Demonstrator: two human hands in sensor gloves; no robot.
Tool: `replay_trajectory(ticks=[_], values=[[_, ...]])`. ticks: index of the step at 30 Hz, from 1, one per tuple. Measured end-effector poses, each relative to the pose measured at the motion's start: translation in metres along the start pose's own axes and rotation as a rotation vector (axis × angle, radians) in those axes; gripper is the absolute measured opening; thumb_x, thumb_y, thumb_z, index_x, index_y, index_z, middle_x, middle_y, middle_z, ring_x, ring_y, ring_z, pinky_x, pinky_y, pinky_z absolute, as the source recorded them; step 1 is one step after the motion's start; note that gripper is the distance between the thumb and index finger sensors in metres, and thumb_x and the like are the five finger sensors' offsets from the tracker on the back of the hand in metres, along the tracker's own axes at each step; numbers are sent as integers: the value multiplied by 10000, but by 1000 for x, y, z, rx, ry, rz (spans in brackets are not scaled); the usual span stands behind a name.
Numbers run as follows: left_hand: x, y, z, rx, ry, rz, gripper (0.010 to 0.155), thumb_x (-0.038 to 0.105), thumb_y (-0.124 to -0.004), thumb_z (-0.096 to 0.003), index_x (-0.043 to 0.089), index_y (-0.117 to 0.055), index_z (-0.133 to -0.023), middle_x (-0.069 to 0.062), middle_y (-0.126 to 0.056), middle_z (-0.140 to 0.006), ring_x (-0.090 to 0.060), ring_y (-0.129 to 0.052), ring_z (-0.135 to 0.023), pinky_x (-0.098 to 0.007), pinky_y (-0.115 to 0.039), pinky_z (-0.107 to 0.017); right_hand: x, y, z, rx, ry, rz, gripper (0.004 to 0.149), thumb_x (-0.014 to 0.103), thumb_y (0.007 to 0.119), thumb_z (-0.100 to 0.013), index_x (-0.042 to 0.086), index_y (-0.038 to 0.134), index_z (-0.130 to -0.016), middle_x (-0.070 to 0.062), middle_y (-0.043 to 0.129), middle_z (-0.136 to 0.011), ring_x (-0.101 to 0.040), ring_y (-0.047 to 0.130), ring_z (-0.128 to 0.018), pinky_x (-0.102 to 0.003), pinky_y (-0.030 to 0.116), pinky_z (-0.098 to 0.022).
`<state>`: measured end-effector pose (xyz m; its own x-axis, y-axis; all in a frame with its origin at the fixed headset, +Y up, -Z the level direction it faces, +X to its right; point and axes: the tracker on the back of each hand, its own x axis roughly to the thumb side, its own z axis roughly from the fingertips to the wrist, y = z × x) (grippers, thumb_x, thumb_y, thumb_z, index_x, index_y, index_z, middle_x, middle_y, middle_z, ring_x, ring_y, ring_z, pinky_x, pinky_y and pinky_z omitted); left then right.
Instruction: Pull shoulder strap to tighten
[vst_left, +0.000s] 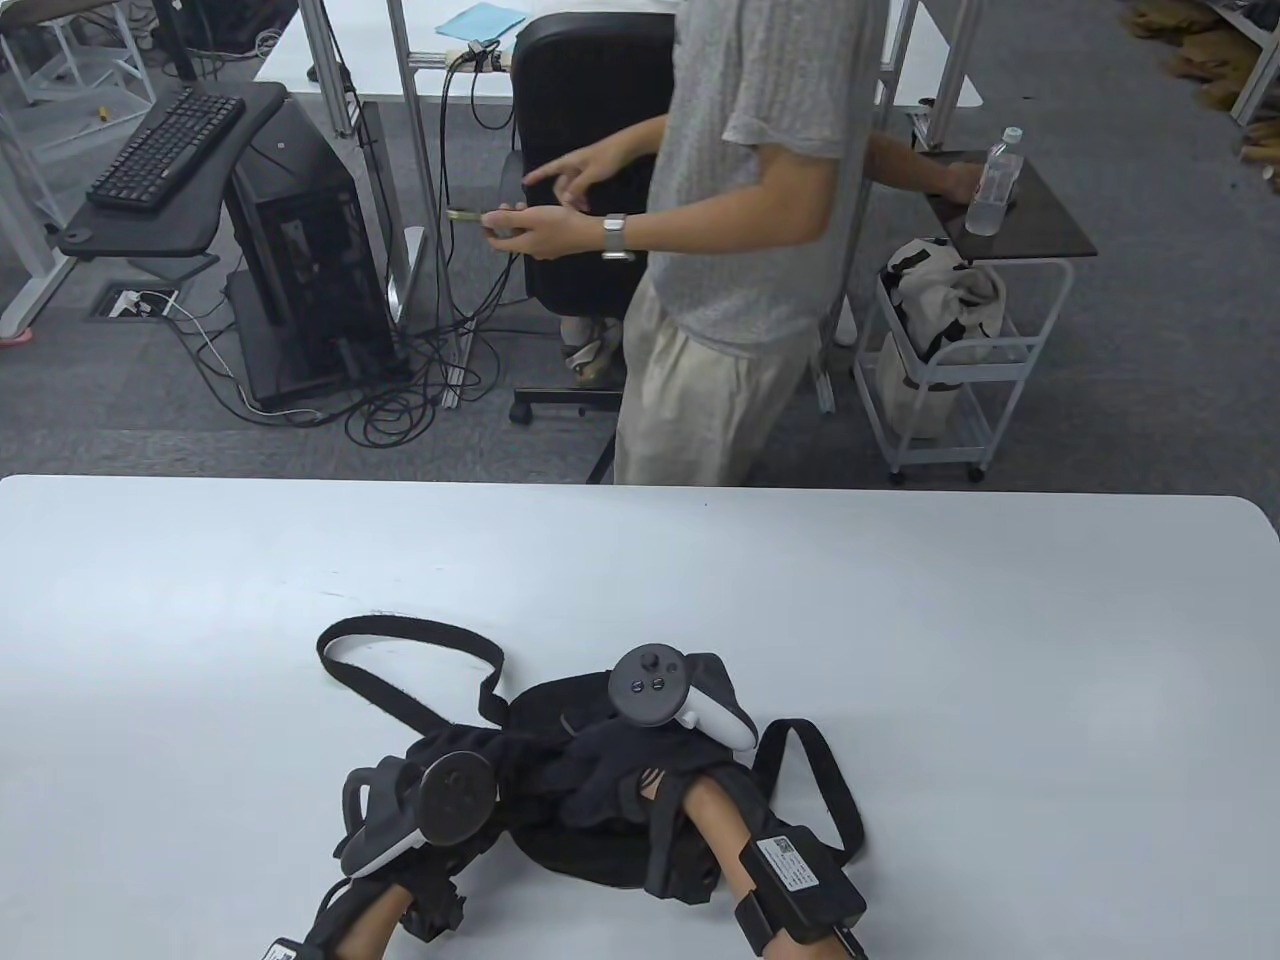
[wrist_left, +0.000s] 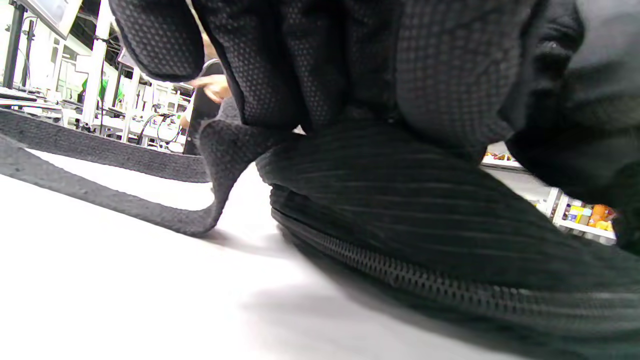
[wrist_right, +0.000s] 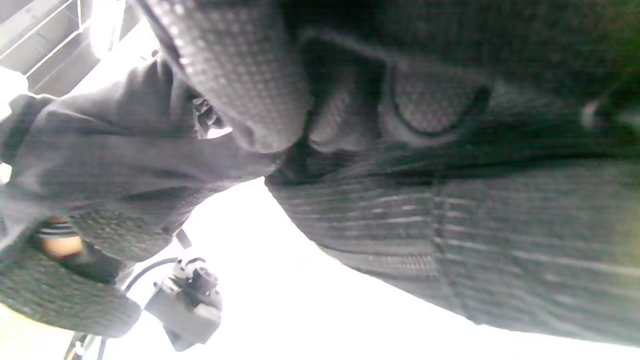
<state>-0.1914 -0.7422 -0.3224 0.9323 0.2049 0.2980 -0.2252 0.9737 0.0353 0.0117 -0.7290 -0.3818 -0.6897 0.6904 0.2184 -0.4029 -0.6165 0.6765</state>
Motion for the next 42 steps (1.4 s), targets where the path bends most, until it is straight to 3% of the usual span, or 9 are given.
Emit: replay_trajectory(ticks=[5, 10, 15, 22, 25, 27, 33, 38, 42], values=[[0, 1, 0, 1, -4, -34, 615, 545, -875, -413, 345, -758, -983, 97, -871, -996, -206, -873, -981, -572, -673, -753, -4, -2, 2, 10, 51, 53, 431, 272, 995, -426, 167, 874, -826, -142, 829, -934, -139, 1040, -346, -247, 942, -207], [-3, 3, 0, 3, -6, -18, 616, 549, -857, -422, 329, -759, -988, 81, -880, -990, -212, -881, -973, -579, -675, -748, -5, -8, 7, -25, 142, 168, 558, 482, 922, -430, 214, 849, -914, -90, 1004, -678, -71, 1020, -154, -216, 920, -53], [-6, 4, 1, 8, 12, -49, 612, 547, -857, -424, 328, -759, -988, 82, -880, -990, -212, -884, -972, -575, -679, -749, -6, -12, 11, 90, 109, 151, 601, 238, 981, -437, 209, 739, -986, -51, 920, -744, -159, 985, -390, -303, 903, -276], [-7, 4, 0, 5, 13, -11, 619, 547, -851, -425, 318, -760, -992, 74, -885, -988, -214, -888, -968, -584, -676, -746, -15, -19, 20, 11, 149, 190, 508, 381, 953, -442, 183, 856, -900, -29, 1007, -538, -64, 1011, -174, -221, 917, -77], [-7, 5, 0, 10, 22, -63, 615, 542, -851, -428, 315, -760, -992, 71, -885, -989, -214, -887, -971, -581, -677, -749, -16, -20, 22, 98, 159, 182, 552, 234, 964, -451, 215, 764, -965, -61, 922, -734, -166, 1003, -396, -314, 916, -278], [-8, 3, 0, -2, 19, -45, 615, 541, -850, -428, 311, -764, -992, 68, -888, -986, -218, -889, -968, -584, -679, -745, -16, -21, 24, 97, 126, 167, 555, 198, 959, -453, 220, 752, -967, -64, 903, -760, -188, 988, -427, -337, 901, -310], [-10, 5, 0, -2, 25, -40, 620, 536, -833, -437, 300, -754, -1005, 57, -881, -996, -227, -883, -972, -591, -672, -747, -18, -30, 30, -2, 174, 210, 475, 379, 933, -457, 178, 871, -882, -41, 1014, -546, -78, 1028, -187, -238, 924, -86], [-10, 5, 0, 1, 28, -58, 616, 528, -837, -437, 294, -760, -1002, 51, -885, -993, -231, -884, -970, -591, -675, -744, -19, -33, 36, 79, 140, 202, 534, 208, 946, -458, 219, 758, -958, -63, 908, -760, -180, 997, -426, -331, 908, -310], [-10, 8, 0, 11, 36, -59, 617, 531, -830, -440, 295, -755, -1005, 53, -881, -996, -229, -885, -971, -591, -675, -746, -23, -40, 43, -39, 172, 223, 441, 376, 916, -464, 166, 896, -852, -39, 1036, -517, -71, 1043, -168, -231, 933, -72]])
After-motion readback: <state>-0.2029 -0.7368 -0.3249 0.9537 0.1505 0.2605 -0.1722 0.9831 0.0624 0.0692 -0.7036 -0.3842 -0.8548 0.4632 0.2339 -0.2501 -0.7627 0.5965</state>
